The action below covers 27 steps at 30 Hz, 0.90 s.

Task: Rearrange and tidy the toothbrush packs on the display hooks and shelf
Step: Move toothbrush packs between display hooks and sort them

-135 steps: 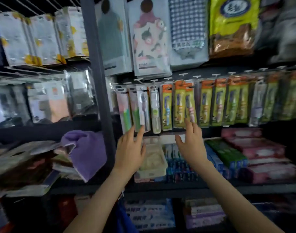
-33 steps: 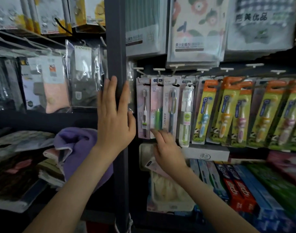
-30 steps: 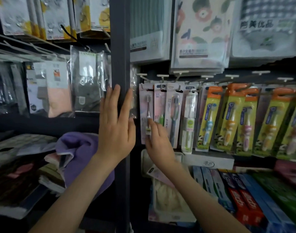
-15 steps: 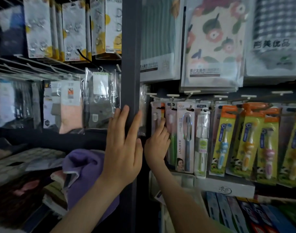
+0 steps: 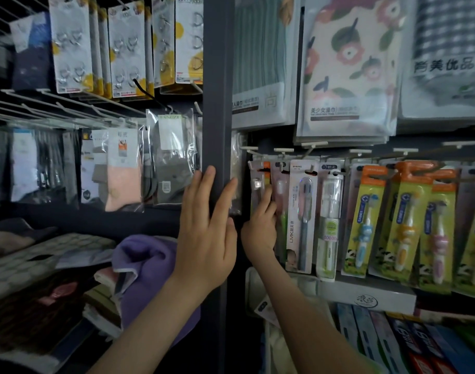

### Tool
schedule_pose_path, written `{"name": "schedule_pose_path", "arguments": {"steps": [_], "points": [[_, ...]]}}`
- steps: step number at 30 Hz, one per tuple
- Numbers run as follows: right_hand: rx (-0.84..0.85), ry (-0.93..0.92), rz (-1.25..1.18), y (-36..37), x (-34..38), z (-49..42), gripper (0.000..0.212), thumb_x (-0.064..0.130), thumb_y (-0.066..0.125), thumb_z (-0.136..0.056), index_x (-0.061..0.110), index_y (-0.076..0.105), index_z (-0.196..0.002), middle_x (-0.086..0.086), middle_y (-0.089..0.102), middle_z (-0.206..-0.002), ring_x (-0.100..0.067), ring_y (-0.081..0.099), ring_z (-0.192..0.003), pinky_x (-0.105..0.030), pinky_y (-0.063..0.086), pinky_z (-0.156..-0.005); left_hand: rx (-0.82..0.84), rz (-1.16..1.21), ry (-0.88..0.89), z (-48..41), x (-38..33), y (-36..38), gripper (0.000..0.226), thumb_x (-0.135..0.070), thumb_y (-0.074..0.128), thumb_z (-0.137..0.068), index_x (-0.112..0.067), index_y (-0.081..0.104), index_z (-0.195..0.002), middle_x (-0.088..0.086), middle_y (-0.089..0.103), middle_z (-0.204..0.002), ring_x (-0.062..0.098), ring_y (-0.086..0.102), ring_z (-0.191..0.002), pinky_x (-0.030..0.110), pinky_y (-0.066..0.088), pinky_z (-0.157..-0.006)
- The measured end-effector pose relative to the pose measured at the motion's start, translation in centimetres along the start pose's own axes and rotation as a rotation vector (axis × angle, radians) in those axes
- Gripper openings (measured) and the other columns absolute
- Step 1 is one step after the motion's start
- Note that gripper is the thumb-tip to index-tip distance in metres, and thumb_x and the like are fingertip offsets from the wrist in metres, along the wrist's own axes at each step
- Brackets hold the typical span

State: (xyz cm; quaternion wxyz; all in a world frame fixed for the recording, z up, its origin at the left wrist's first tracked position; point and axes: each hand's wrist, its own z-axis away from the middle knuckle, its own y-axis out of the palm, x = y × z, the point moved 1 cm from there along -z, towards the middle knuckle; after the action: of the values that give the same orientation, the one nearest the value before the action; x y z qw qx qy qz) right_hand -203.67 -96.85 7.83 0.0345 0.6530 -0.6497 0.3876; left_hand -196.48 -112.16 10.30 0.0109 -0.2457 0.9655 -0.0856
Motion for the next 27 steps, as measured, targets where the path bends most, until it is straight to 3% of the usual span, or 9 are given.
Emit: {"name": "schedule_pose_path", "arguments": {"steps": [5,7,9,11,13,18,22,23,27], "points": [[0.01,-0.104,-0.171,-1.4,-0.1,0.9,0.089,0.003,0.056,-0.078,0.02,0.005,-0.149,-0.011,0.034,-0.122,-0.024,0.051,-0.069,-0.032,0.043,-0.048,-0.012,-0.018,0.013,0.0,0.0,0.1,0.048,-0.011,0.035,-0.091,-0.009,0.039,-0.138,0.013,0.014,-0.153,0.031,0.008,-0.144,0.044,0.01,-0.118],[0.037,-0.107,-0.248,-2.1,-0.2,1.0,0.087,0.005,0.057,-0.077,0.021,0.008,-0.148,-0.01,0.033,-0.126,-0.028,0.053,-0.072,-0.037,0.049,-0.053,-0.015,-0.021,0.016,0.0,0.0,0.1,0.047,-0.011,0.035,-0.09,-0.008,0.042,-0.137,0.013,0.014,-0.152,0.033,0.009,-0.144,0.045,0.011,-0.118],[0.103,-0.105,-0.359,-2.5,-0.2,0.9,0.09,0.005,0.059,-0.076,0.024,0.006,-0.147,-0.009,0.028,-0.139,-0.033,0.057,-0.09,-0.043,0.054,-0.065,-0.02,-0.02,0.017,0.0,0.0,0.1,0.046,-0.011,0.036,-0.09,-0.008,0.043,-0.136,0.014,0.014,-0.152,0.033,0.009,-0.144,0.046,0.011,-0.118],[0.161,-0.134,-0.499,-3.1,-0.3,0.8,0.095,0.003,0.061,-0.074,0.029,0.004,-0.146,-0.007,0.026,-0.147,-0.031,0.058,-0.102,-0.041,0.055,-0.071,-0.025,-0.022,0.02,0.0,0.0,0.1,0.046,-0.01,0.037,-0.09,-0.007,0.043,-0.135,0.014,0.014,-0.152,0.034,0.009,-0.144,0.044,0.01,-0.118],[0.259,-0.181,-0.55,-3.7,-0.4,0.7,0.097,0.0,0.063,-0.073,0.031,0.004,-0.144,-0.012,0.041,-0.138,-0.025,0.061,-0.096,-0.035,0.054,-0.067,-0.025,-0.019,0.021,0.0,0.0,0.1,0.046,-0.009,0.037,-0.089,-0.006,0.045,-0.135,0.014,0.015,-0.152,0.034,0.009,-0.143,0.044,0.01,-0.119],[0.49,-0.316,-0.376,-5.6,-1.2,1.4,0.092,0.0,0.066,-0.068,0.027,0.016,-0.14,-0.007,0.055,-0.116,-0.027,0.061,-0.091,-0.046,0.053,-0.071,-0.01,-0.003,0.024,-0.1,0.1,0.1,0.046,-0.011,0.035,-0.091,-0.007,0.044,-0.136,0.017,0.017,-0.152,0.033,0.009,-0.143,0.043,0.01,-0.118],[0.7,-0.337,-0.272,-9.1,-4.6,3.3,0.089,0.006,0.068,-0.074,0.021,0.016,-0.144,0.002,0.041,-0.13,-0.017,0.051,-0.107,-0.013,0.043,-0.073,-0.014,-0.019,0.039,-0.2,0.0,-0.1,0.044,-0.007,0.039,-0.09,-0.005,0.046,-0.133,0.025,0.022,-0.15,0.038,0.013,-0.141,0.046,0.012,-0.118],[0.767,-0.332,-0.227,-9.9,-6.0,4.0,0.088,0.007,0.068,-0.075,0.021,0.016,-0.144,0.003,0.039,-0.133,-0.015,0.048,-0.11,-0.011,0.041,-0.072,-0.017,-0.03,0.041,-0.2,-0.1,-0.1,0.044,-0.005,0.04,-0.09,-0.004,0.047,-0.133,0.026,0.023,-0.149,0.039,0.015,-0.14,0.048,0.014,-0.117],[0.954,-0.277,0.03,-11.4,-12.0,6.5,0.09,0.013,0.07,-0.074,0.023,0.015,-0.146,-0.003,0.034,-0.142,-0.021,0.042,-0.122,-0.032,0.043,-0.086,-0.047,-0.116,0.019,0.3,-1.1,0.2,0.048,-0.001,0.039,-0.088,-0.005,0.045,-0.136,0.029,0.025,-0.148,0.043,0.018,-0.138,0.054,0.02,-0.114]]}}
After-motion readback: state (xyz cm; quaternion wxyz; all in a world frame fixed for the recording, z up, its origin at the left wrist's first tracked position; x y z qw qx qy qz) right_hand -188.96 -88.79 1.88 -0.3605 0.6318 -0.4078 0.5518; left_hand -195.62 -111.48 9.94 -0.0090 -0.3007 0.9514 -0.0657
